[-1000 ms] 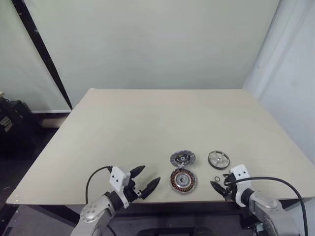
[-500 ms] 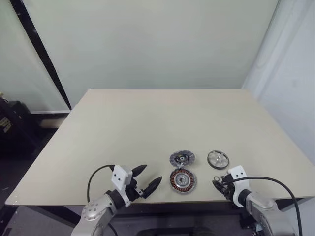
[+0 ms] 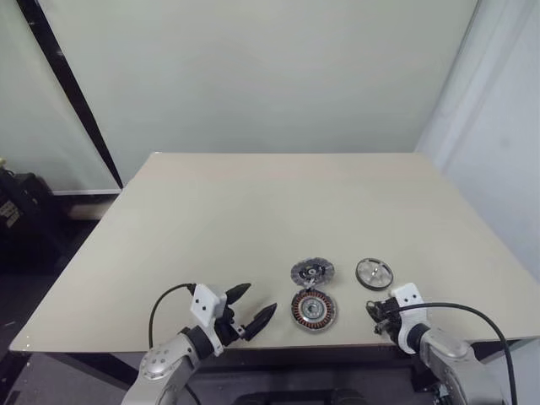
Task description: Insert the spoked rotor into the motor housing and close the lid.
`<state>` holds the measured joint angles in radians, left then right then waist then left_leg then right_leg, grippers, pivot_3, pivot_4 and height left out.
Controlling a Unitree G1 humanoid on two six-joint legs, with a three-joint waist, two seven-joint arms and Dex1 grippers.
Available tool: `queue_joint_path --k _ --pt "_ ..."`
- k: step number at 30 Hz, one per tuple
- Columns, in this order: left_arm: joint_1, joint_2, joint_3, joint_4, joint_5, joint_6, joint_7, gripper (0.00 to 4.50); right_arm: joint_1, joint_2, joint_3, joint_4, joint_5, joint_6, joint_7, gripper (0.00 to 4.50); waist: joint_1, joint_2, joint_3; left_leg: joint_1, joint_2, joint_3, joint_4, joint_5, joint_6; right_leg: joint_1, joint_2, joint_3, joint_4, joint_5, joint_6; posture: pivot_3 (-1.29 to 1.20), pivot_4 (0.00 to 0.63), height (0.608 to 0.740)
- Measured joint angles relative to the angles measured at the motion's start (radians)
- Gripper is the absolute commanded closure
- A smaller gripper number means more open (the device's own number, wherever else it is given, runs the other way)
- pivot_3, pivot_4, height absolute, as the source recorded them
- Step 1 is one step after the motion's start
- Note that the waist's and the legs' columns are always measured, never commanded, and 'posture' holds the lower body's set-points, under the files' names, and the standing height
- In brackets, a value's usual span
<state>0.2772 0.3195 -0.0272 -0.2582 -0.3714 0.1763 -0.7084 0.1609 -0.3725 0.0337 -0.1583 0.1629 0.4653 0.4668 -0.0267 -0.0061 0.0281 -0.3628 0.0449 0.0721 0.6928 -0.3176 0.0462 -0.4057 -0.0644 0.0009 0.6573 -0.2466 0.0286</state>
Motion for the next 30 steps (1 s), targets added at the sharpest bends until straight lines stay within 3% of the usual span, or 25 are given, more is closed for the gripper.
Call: queue_joint_path --k 6,14,22,30 --pt "0.010 0.023 0.001 0.012 0.002 -0.029 -0.013 0.00 -0.033 -0.037 0.032 -0.154 0.033 0.100 0.051 3.70 0.000 0.000 0.000 0.000 0.000 0.000 0.000 0.000 0.000 -0.001 0.000 0.000 0.000 0.000 0.000 0.00 0.000 0.740" --pt "0.025 0.079 -0.008 0.060 0.031 -0.079 -0.071 0.00 -0.125 -0.029 0.170 -0.243 0.041 0.228 0.073 3.70 0.000 0.000 0.000 0.000 0.000 0.000 0.000 0.000 0.000 -0.001 0.000 -0.001 0.000 0.000 0.000 0.00 0.000 0.740" --pt "0.022 0.079 -0.015 0.078 0.046 -0.108 -0.083 0.00 -0.171 0.006 0.282 -0.221 0.031 0.255 0.072 3.70 0.001 0.000 0.000 0.000 0.000 0.000 0.000 0.000 0.000 -0.001 -0.001 -0.001 0.000 0.000 0.000 0.00 0.000 0.740" --pt "0.022 0.082 -0.028 0.086 0.056 -0.129 -0.090 0.00 -0.182 0.023 0.314 -0.157 0.019 0.241 0.068 3.70 0.001 0.000 0.000 0.000 0.000 0.000 0.000 0.000 0.000 -0.001 -0.001 -0.002 0.000 0.000 0.000 0.00 0.000 0.740"
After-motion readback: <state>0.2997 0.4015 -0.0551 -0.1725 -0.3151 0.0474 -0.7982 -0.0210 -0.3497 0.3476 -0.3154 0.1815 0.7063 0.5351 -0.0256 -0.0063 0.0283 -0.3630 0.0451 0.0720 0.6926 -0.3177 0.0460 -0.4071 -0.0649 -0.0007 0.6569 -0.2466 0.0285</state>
